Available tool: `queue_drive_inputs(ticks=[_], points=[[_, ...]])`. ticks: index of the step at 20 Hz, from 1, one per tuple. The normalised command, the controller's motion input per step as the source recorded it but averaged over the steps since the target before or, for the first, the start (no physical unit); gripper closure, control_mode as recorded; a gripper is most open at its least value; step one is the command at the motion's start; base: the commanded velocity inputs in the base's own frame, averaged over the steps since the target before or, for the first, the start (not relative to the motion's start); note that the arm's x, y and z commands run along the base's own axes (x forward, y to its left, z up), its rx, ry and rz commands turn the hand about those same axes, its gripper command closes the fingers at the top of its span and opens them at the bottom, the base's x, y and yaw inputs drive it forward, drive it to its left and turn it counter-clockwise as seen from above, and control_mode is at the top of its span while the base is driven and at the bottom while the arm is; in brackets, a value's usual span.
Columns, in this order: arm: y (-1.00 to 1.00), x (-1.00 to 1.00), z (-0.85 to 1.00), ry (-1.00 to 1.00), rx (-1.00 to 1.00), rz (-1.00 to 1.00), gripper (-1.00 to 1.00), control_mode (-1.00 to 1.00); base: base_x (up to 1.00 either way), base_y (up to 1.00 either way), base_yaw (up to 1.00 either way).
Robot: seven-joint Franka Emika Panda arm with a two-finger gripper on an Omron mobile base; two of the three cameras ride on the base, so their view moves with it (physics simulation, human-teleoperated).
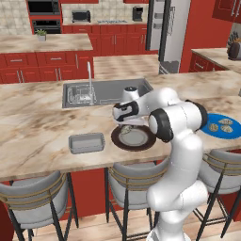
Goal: Place two dumplings into each of the tupperware containers and then place the containers in the fridge.
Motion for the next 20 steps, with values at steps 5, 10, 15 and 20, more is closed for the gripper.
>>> queue_drive_inputs(ticks=[5, 10, 15, 20], points=[[0.01, 0.36, -0.42, 0.0, 0.0, 0.0, -1.0, -1.0, 0.0, 0.0, 0.0], [0.0, 0.1, -0.31, 0.0, 0.0, 0.0, -1.0, -1.0, 0.0, 0.0, 0.0], [0.0, 0.0, -0.21, 0.0, 0.0, 0.0, 1.0, -1.0, 0.0, 0.0, 0.0], [0.0, 0.0, 0.0, 0.0, 0.0, 0.0, 1.0, -1.0, 0.0, 0.0, 0.0]])
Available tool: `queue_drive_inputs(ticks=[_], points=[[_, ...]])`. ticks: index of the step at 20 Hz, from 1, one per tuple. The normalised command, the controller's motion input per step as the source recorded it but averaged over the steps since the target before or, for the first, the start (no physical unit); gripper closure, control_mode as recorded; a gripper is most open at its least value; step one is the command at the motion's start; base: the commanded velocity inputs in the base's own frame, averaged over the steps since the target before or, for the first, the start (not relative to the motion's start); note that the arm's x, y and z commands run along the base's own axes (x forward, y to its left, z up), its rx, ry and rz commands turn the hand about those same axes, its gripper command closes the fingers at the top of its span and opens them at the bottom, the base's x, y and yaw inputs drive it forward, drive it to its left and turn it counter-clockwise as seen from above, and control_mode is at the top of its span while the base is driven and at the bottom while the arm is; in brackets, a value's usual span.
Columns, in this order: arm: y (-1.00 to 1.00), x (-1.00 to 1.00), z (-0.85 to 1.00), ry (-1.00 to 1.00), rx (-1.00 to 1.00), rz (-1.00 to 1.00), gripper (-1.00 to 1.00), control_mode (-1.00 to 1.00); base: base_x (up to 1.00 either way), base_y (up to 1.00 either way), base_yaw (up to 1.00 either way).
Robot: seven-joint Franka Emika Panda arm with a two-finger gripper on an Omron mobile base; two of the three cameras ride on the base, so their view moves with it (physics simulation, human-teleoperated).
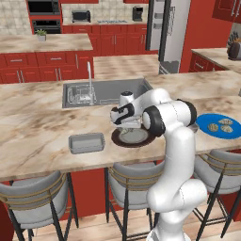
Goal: Place two dumplings into each of the tupperware containers and then place the containers in the fridge.
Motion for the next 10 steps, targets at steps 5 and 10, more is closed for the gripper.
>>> queue_drive_inputs(ticks=[5, 10], points=[[0.12, -0.05, 0.2, 0.0, 0.01, 0.01, 1.0, -1.0, 0.0, 0.0, 0.0], [0.45, -0.55, 0.47, -0.06, 0.0, 0.09, 1.0, -1.0, 0.0, 0.0, 0.0]])
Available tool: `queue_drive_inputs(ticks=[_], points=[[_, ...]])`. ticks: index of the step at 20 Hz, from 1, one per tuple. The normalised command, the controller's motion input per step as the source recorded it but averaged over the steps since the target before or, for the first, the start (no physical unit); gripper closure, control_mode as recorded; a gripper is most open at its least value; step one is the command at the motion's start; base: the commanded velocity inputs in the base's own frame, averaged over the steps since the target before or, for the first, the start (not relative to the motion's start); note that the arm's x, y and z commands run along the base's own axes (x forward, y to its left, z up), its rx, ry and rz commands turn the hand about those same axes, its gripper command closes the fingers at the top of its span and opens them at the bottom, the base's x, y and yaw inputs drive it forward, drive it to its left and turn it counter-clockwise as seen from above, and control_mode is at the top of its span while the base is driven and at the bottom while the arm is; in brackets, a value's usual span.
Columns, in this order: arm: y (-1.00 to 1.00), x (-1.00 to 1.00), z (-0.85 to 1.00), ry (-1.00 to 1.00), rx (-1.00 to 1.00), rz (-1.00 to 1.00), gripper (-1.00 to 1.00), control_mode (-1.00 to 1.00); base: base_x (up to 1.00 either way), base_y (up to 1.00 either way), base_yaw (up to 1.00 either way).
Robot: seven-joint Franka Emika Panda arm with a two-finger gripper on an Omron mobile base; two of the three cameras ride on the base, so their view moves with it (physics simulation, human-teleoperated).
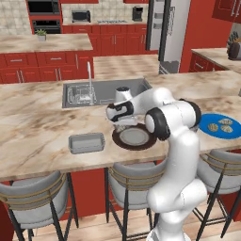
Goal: Place two dumplings into each of the tupperware containers and then place the containers in the fridge.
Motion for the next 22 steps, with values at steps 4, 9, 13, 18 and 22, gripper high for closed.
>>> queue_drive_inputs(ticks=[4, 9, 13, 18, 22], points=[[0.51, -0.98, 0.55, 0.0, 0.0, 0.12, 1.0, -1.0, 0.0, 0.0, 0.0], [0.92, -0.57, 0.34, 0.0, 0.0, 0.13, 1.0, -1.0, 0.0, 0.0, 0.0], [0.96, -0.11, 0.21, 0.05, 0.01, 0.09, 1.0, -1.0, 0.0, 0.0, 0.0], [0.38, 0.21, 0.02, 0.04, 0.09, 0.01, 1.0, -1.0, 0.0, 0.0, 0.0], [0.02, 0.02, -0.51, 0.05, 0.02, 0.0, 1.0, -1.0, 0.0, 0.0, 0.0]])
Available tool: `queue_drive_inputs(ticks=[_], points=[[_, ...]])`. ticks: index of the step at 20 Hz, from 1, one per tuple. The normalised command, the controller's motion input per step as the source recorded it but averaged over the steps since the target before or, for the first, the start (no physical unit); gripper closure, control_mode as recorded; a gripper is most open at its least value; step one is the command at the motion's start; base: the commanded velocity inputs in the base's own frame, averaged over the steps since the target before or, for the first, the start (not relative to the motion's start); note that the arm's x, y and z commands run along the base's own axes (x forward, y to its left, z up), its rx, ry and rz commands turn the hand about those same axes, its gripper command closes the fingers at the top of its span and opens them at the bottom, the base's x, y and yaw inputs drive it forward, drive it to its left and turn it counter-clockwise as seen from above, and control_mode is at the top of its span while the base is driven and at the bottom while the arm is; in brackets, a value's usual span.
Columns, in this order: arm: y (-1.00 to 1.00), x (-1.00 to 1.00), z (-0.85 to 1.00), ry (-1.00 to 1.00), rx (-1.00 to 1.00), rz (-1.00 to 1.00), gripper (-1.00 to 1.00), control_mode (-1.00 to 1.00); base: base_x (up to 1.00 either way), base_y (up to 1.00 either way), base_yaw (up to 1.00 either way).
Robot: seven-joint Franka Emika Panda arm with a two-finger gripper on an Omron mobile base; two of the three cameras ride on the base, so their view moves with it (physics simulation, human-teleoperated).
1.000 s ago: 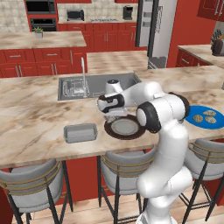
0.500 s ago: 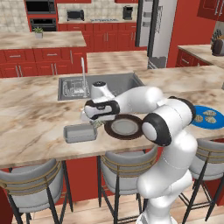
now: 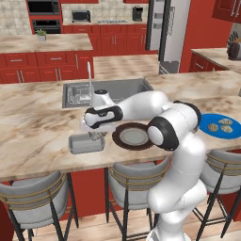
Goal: Place two dumplings into each of the tupperware containers and then place the containers in the fridge.
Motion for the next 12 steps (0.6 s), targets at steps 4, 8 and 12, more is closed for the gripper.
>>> queue_drive_inputs(ticks=[4, 8, 12], points=[[0.14, 0.0, -0.52, 0.0, 0.0, 0.0, 1.0, -1.0, 0.0, 0.0, 0.0], [0.29, -0.02, -0.25, 0.0, -0.01, 0.0, 1.0, -1.0, 0.0, 0.0, 0.0], [0.21, 0.0, -0.14, 0.0, 0.0, 0.0, 1.0, -1.0, 0.0, 0.0, 0.0]])
